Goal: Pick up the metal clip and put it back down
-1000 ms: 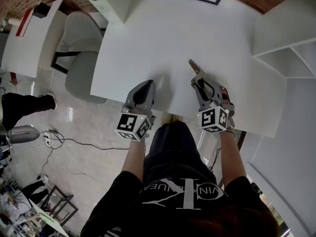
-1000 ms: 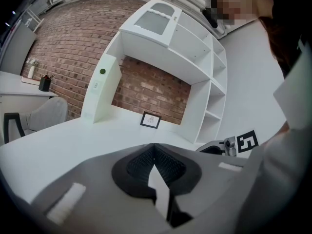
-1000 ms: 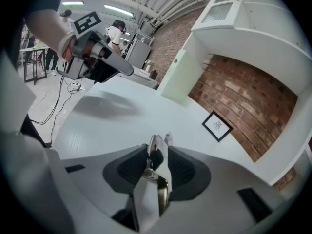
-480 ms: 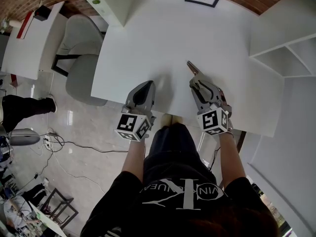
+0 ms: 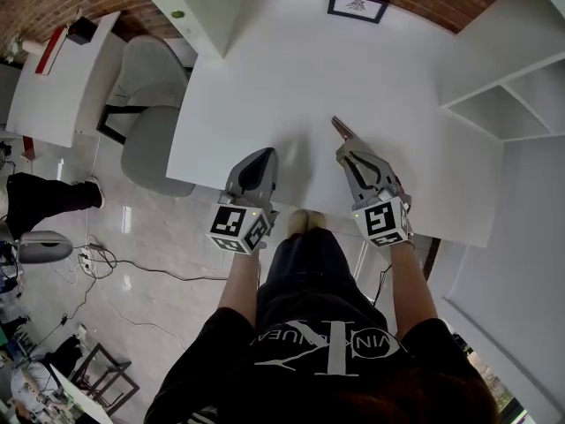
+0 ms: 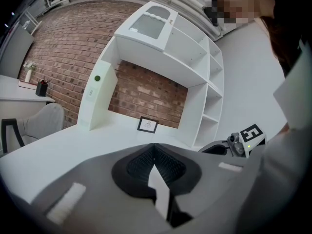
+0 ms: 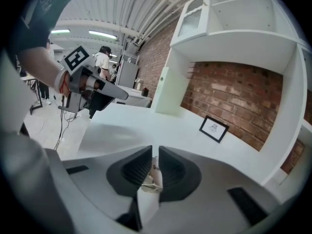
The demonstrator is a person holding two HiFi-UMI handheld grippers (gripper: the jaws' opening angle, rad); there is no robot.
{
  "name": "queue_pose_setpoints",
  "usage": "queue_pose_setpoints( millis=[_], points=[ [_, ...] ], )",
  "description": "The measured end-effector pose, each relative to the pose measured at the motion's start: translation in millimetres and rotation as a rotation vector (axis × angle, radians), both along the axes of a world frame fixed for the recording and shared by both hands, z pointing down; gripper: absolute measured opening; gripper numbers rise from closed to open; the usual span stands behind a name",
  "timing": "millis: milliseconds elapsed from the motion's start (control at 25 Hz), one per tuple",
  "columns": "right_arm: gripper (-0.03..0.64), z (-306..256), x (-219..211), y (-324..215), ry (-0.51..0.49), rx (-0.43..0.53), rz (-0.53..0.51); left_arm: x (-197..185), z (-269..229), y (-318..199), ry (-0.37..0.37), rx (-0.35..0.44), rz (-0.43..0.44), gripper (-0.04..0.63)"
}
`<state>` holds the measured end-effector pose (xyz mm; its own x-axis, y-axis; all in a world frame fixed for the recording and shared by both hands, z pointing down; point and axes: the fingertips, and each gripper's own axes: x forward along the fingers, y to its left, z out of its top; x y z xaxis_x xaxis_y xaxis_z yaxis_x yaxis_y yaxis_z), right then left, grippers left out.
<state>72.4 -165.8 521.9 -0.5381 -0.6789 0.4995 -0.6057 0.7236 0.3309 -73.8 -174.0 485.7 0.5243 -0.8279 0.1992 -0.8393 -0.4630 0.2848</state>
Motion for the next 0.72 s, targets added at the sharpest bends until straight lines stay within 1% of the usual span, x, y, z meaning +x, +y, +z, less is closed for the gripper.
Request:
queue_pose_setpoints(
  millis=[160,480,720],
  points=[
    [0.034,-9,5,-4,-0.063,-0.008,0.033,1,-6,-1,-0.003,0.011,-0.001,0.011],
    [0.018,-34,18,-12,-0.219,-0.039,0.131,2,-19,-4,-0.013,0.039,0.002,0.011],
    [0.015,-48,30,-17,-0.292,-0.047,0.188,1,-29,-7,-0.020,0.063,0.000,0.011]
  ],
)
